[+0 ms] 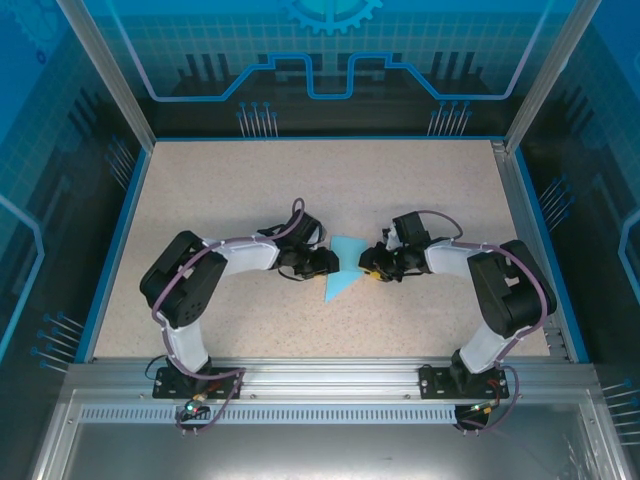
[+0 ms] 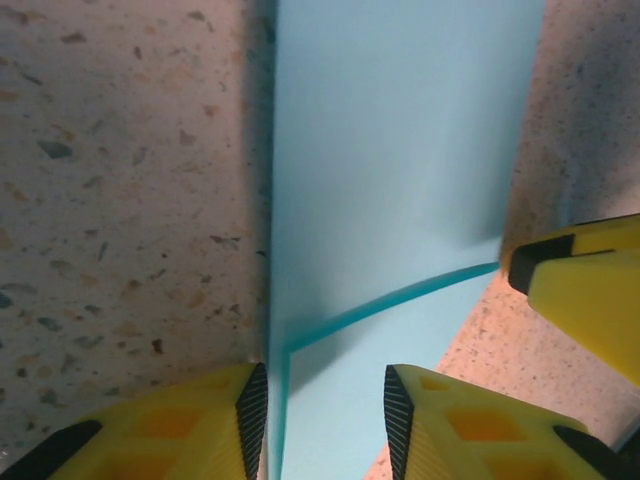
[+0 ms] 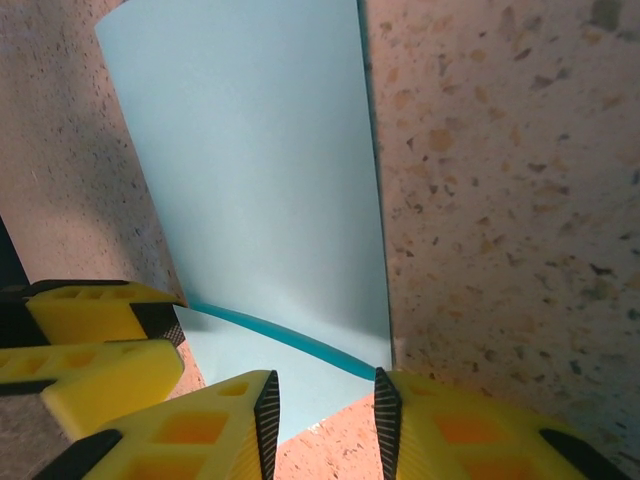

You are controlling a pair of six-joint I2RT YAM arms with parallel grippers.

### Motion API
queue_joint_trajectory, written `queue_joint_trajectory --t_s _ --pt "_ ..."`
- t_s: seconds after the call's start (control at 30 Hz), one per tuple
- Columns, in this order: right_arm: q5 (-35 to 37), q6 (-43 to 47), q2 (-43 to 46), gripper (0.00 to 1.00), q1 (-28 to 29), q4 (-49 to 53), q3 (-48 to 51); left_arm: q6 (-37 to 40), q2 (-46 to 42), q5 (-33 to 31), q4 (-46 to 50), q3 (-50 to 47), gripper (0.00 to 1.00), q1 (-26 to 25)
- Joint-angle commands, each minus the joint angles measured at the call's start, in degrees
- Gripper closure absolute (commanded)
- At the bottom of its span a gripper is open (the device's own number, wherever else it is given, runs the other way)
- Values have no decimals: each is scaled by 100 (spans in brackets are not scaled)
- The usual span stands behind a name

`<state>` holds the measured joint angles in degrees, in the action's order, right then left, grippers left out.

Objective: Fold a paper plane with a square sheet of paper (pick it up from the middle)
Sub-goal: Fourth fold the wing at the center of the table.

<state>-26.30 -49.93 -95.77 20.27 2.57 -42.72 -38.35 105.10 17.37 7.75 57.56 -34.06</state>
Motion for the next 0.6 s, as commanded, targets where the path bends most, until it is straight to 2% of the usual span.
queue_joint_trajectory --t_s 0.0,0.07,0.13,0.33,0.57 --pt "123 28 -34 66 82 308 -130 231 172 -150 346 198 62 53" --pt "427 12 -37 65 80 681 -233 237 221 -163 375 207 65 49" --pt "504 -65 -13 65 73 616 -169 248 245 -205 412 220 70 51" --pt "98 -316 -209 64 73 165 -167 258 299 -216 430 212 78 53" --pt "-37 -513 -231 65 73 -21 -225 297 375 -262 510 229 84 55"
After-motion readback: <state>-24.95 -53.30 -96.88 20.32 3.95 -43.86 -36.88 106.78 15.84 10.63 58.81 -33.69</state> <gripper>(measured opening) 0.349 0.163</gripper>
